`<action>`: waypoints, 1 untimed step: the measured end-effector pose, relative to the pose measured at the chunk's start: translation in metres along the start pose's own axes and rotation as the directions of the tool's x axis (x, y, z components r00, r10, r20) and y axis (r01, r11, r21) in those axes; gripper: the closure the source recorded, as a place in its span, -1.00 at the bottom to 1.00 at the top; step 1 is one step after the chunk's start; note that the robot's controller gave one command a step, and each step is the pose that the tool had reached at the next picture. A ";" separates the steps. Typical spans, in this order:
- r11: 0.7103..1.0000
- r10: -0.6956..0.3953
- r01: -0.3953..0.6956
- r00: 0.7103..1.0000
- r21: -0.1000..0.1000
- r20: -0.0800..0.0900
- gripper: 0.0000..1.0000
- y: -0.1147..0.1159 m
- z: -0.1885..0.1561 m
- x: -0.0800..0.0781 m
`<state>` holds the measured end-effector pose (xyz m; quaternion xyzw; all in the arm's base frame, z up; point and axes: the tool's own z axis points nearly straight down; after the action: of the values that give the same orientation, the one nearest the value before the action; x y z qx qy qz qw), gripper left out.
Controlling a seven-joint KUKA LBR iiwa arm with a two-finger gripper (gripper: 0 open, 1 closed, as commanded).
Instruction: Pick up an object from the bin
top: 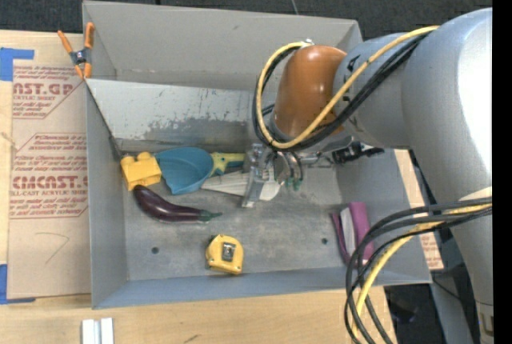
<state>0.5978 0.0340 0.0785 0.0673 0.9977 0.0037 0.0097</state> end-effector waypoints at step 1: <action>1.000 0.000 0.000 1.000 0.000 0.000 1.00 0.000 0.000 0.000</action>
Offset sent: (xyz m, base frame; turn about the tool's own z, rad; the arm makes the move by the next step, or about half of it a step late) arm -0.0182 0.0139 0.1476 -0.0587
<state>0.5978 0.0340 0.0785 0.0673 0.9977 0.0038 0.0097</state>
